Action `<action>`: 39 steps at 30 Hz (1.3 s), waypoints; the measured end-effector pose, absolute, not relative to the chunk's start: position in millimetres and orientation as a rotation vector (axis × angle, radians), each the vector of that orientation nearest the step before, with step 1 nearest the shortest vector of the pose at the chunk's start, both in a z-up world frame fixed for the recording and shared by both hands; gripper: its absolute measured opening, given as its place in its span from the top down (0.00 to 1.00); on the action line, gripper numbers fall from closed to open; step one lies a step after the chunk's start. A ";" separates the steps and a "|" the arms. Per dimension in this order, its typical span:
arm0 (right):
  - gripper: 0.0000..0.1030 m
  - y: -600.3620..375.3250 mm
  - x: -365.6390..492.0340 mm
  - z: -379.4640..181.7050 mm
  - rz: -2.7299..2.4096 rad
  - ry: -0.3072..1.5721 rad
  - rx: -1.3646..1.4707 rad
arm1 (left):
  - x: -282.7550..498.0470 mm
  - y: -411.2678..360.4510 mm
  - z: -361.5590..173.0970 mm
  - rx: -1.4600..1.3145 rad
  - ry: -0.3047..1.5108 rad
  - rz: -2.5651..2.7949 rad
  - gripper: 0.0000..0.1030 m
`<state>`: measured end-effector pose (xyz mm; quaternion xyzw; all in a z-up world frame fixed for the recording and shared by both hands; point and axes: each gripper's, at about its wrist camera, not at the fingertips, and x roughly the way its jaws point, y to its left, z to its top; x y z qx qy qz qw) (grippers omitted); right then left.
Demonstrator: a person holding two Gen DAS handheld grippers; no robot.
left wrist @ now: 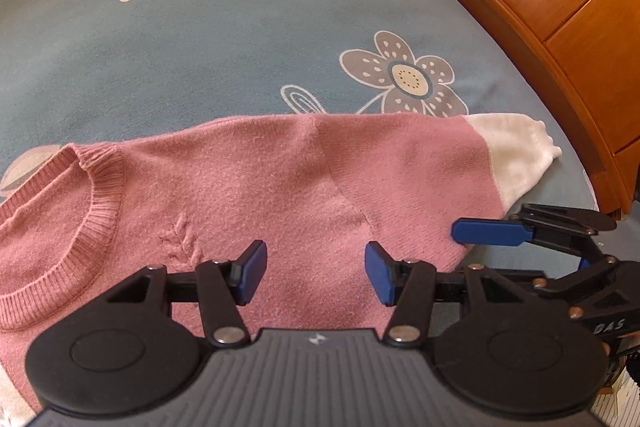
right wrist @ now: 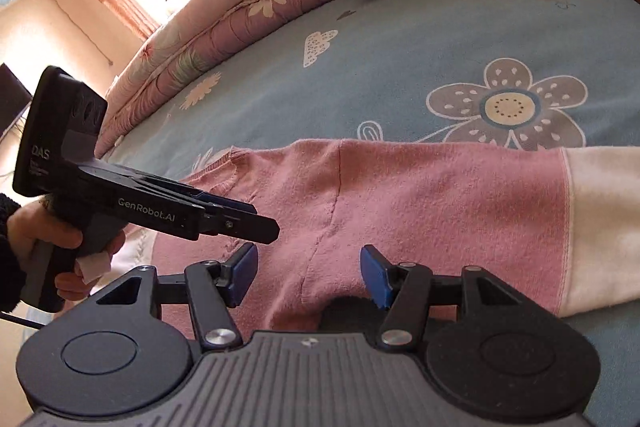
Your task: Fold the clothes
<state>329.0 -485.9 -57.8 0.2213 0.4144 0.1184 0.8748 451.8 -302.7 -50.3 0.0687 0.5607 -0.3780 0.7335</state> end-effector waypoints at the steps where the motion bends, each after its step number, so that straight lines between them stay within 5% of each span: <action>1: 0.40 -484.4 333.4 -67.3 0.241 0.894 0.453 | 451.9 -306.3 -53.4 0.151 1.233 -0.835 0.48; 5: 0.45 -505.7 324.6 -87.0 0.217 0.941 0.528 | 454.7 -316.5 -72.4 0.227 1.262 -0.807 0.47; 12: 0.40 -575.8 318.5 -52.8 -0.003 0.805 0.563 | 466.6 -325.7 -53.1 0.102 1.219 -0.909 0.46; 16: 0.39 -596.0 341.5 -72.8 -0.095 0.876 0.461 | 474.9 -350.6 -70.0 0.098 1.252 -0.919 0.44; 21: 0.80 -646.8 321.7 -86.6 -0.157 0.879 0.391 | 484.1 -372.3 -76.8 0.165 1.200 -0.889 0.43; 23: 0.81 -664.9 317.7 -83.8 -0.184 0.891 0.414 | 487.4 -383.1 -76.5 0.185 1.199 -0.884 0.37; 26: 0.64 -668.9 313.9 -70.0 -0.223 0.914 0.416 | 481.6 -390.8 -68.8 0.255 1.217 -0.899 0.34; 28: 0.43 -658.9 305.1 -56.2 -0.300 0.892 0.318 | 470.7 -387.4 -59.6 0.283 1.208 -0.932 0.34; 39: 0.37 -697.7 293.6 -85.1 -0.531 0.925 0.220 | 454.1 -356.3 -53.3 0.230 1.174 -0.914 0.33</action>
